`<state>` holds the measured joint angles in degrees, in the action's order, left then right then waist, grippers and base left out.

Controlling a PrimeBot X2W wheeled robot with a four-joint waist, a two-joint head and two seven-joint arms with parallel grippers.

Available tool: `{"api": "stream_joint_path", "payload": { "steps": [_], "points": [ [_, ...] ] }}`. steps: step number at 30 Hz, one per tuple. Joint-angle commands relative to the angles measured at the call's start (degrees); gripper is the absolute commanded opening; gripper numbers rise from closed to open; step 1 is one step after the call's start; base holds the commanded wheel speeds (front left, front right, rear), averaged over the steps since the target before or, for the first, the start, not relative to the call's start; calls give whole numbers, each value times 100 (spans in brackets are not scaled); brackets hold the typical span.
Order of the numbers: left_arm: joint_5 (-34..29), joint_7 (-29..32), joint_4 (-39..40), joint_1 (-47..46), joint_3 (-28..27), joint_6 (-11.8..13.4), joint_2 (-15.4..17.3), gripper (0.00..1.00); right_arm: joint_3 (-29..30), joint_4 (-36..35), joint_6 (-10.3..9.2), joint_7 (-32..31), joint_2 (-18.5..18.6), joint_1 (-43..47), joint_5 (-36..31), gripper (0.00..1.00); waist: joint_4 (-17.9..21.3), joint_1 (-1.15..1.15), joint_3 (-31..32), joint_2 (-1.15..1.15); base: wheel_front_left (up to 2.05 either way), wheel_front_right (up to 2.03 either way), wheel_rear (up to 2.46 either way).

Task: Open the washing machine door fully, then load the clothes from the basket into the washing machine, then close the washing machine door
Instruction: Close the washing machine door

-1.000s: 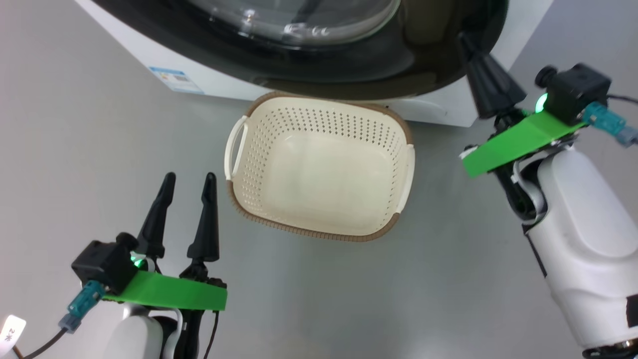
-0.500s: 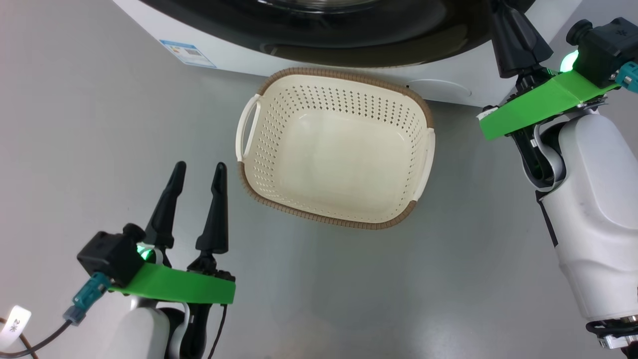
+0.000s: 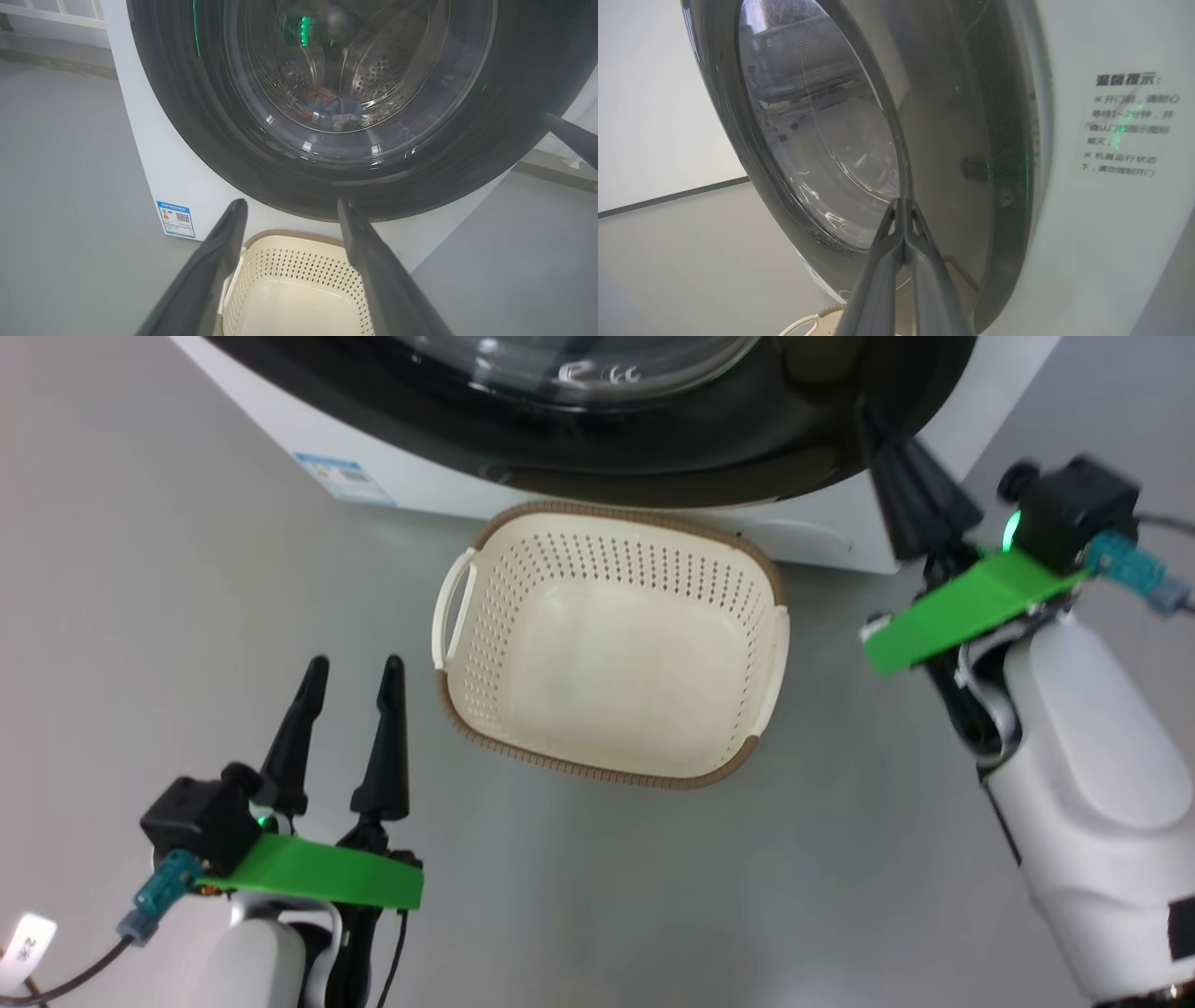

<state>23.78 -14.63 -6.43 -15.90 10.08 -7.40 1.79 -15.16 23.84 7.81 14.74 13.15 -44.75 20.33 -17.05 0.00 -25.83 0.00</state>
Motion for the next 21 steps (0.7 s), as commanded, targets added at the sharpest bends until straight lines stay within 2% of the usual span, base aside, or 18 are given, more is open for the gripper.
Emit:
{"api": "stream_joint_path", "payload": {
  "steps": [1,2,3,4,21],
  "points": [
    [-122,-37,29,144,-268,-9,116,100,-130,-186,-32,26,-105,350,38,40,155,0,280,0,0,0,0],
    [-122,-37,29,144,-268,-9,116,100,-130,-186,-32,26,-105,350,38,40,155,0,280,0,0,0,0],
    [-139,-37,-7,170,-298,-9,133,100,-150,-201,-32,26,-107,448,38,60,184,0,348,0,0,0,0],
    [-162,-37,-48,195,-324,-9,161,100,-173,-221,-32,26,-111,547,37,100,211,0,417,0,0,0,0],
    [-311,-37,-464,533,-634,-9,722,100,-119,-275,-32,26,-222,2050,81,100,911,0,1346,0,0,0,0]
  ]
}}
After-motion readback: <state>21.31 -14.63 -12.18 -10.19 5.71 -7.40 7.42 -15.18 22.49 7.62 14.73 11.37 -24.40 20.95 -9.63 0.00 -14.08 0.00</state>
